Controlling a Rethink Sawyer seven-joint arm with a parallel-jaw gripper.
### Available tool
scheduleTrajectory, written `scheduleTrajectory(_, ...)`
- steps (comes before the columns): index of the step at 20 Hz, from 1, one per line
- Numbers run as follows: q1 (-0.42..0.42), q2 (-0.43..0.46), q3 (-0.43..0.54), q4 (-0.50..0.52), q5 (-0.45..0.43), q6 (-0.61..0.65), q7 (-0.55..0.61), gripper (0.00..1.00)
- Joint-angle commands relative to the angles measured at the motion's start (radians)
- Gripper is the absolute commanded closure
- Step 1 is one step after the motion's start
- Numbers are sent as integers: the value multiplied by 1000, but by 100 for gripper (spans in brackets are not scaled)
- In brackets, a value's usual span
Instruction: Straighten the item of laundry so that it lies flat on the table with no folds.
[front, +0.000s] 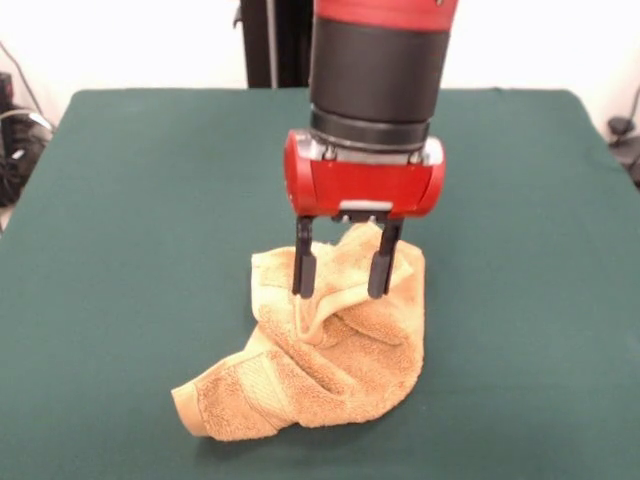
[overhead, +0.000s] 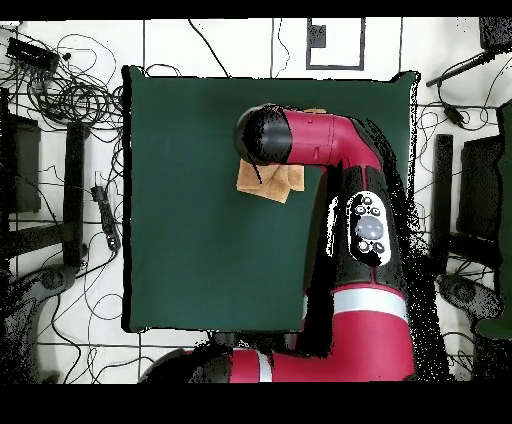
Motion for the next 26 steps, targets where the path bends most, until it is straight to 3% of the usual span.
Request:
scheduleTrajectory(1, 29, 2, 23, 114, 46, 96, 169, 0)
scheduleTrajectory(26, -32, 82, 58, 155, 100, -2, 163, 0)
